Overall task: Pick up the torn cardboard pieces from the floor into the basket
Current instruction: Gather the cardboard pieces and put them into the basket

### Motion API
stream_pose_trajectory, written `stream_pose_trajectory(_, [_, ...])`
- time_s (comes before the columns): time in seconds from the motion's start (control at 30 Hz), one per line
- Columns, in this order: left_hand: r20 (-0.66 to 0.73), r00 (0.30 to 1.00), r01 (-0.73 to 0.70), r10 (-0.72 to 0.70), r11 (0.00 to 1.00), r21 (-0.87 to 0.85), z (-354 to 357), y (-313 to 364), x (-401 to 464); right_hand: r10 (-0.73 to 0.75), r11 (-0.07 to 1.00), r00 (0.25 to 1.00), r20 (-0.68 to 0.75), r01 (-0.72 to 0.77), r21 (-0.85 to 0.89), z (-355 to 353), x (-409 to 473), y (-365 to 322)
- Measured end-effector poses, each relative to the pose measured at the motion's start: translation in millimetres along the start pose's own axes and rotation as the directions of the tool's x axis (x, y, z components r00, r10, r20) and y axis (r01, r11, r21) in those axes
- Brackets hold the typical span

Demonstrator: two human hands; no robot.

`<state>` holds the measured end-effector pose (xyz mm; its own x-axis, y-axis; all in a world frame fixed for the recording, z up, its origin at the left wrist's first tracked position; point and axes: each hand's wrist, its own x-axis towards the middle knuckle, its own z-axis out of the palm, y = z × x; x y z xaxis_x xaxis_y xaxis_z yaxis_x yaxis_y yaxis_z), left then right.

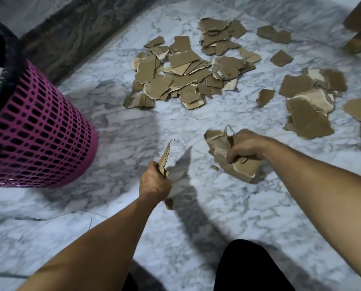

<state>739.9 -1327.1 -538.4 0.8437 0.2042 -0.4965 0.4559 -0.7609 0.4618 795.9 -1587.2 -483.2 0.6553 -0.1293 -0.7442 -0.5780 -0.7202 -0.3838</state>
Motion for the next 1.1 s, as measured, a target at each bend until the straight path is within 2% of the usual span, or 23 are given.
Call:
stream_pose_trajectory(0.07, [0.030,1.000,0.000,-0.001,1.000,0.025,1.3,-5.2,-0.9,-0.020,0.987,0.998,0.059,0.029,-0.157,26.2,2.5,-3.3])
stream_pose_trajectory(0.17, [0.084,0.996,0.040,-0.041,0.999,0.013,3.7,-11.4,-3.3,-0.032,0.956,0.999,0.019,0.036,-0.291,57.5,5.1,-6.8])
stream_pose_trajectory(0.3, [0.147,0.986,0.075,-0.078,0.997,0.021,5.4,-19.7,-9.0,0.001,0.956,0.996,-0.088,-0.026,-0.292,69.6,3.5,-12.5])
stream_pose_trajectory(0.4, [0.178,0.984,-0.019,-0.003,0.992,0.123,12.2,-25.2,-15.1,0.044,0.956,0.994,-0.102,-0.072,-0.285,70.6,4.3,-17.2])
stream_pose_trajectory(0.53, [0.120,0.976,-0.200,0.180,0.962,0.184,25.2,-37.8,-24.3,0.083,0.957,0.995,-0.063,-0.098,-0.274,69.2,9.1,-23.4])
stream_pose_trajectory(0.67, [0.045,0.979,-0.201,0.197,0.972,0.124,29.2,-41.1,-28.6,0.066,0.956,0.997,-0.031,-0.072,-0.284,68.3,10.6,-25.3])
stream_pose_trajectory(0.77, [0.027,0.982,-0.187,0.185,0.973,0.135,23.6,-38.4,-26.1,0.049,0.977,0.999,0.007,-0.047,-0.209,63.1,11.1,-15.6])
stream_pose_trajectory(0.83, [0.025,0.982,-0.188,0.186,0.973,0.137,19.4,-33.6,-24.8,0.062,0.996,0.998,-0.019,-0.063,-0.059,50.0,11.4,-4.0])
stream_pose_trajectory(0.93, [0.046,0.965,-0.261,0.258,0.961,0.090,21.9,-20.0,-29.8,0.134,0.982,0.986,-0.101,-0.118,0.150,23.4,10.1,15.4])
stream_pose_trajectory(1.1, [0.211,0.929,-0.312,0.305,0.950,0.004,40.7,4.2,-32.2,0.143,0.973,0.980,-0.139,-0.113,0.201,2.6,0.9,31.9])
